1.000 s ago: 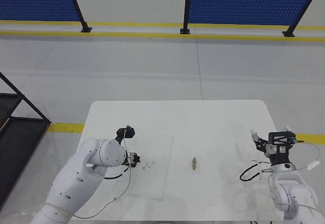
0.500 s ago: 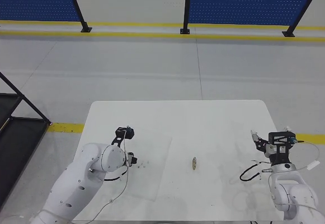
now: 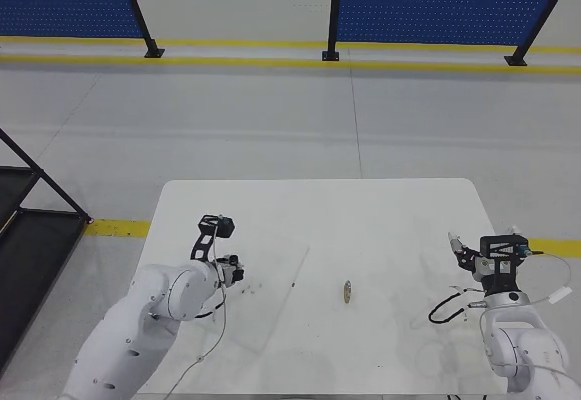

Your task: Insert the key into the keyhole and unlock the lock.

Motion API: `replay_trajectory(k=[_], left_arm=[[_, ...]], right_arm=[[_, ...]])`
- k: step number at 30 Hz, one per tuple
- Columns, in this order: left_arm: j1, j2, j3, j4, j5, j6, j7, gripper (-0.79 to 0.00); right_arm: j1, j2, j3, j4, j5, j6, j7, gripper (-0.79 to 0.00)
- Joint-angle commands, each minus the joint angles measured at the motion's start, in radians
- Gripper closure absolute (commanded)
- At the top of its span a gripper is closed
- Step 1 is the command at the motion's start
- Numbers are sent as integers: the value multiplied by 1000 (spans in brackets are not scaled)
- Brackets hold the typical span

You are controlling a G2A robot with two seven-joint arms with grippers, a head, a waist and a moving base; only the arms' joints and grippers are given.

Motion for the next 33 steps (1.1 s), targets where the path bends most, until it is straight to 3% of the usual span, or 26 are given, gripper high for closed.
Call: replay_trajectory(k=[1,5,9,17,22,29,33], left_arm=[[28,-1,-73,7,-170,-38,51,0],[76,-1,-216,73,-466,-149,84,0],[87,1,-322,226,-789,-327,8,0],[32,12,-401,500,-1199,-543,-228,0],[-13,19,-430,601,-1419,-578,-401,0],[-34,54,-389,571,-1598,-580,-405,0],[-34,54,-389,571,-1598,-580,-405,0]], right_arm=[[0,0,0,0,0,0,0,-785],[0,0,0,0,0,0,0,-785],[0,0,0,0,0,0,0,-785],[0,0,0,0,0,0,0,-785],[0,0,0,0,0,0,0,-785],[0,0,0,0,0,0,0,-785],[0,0,0,0,0,0,0,-785]])
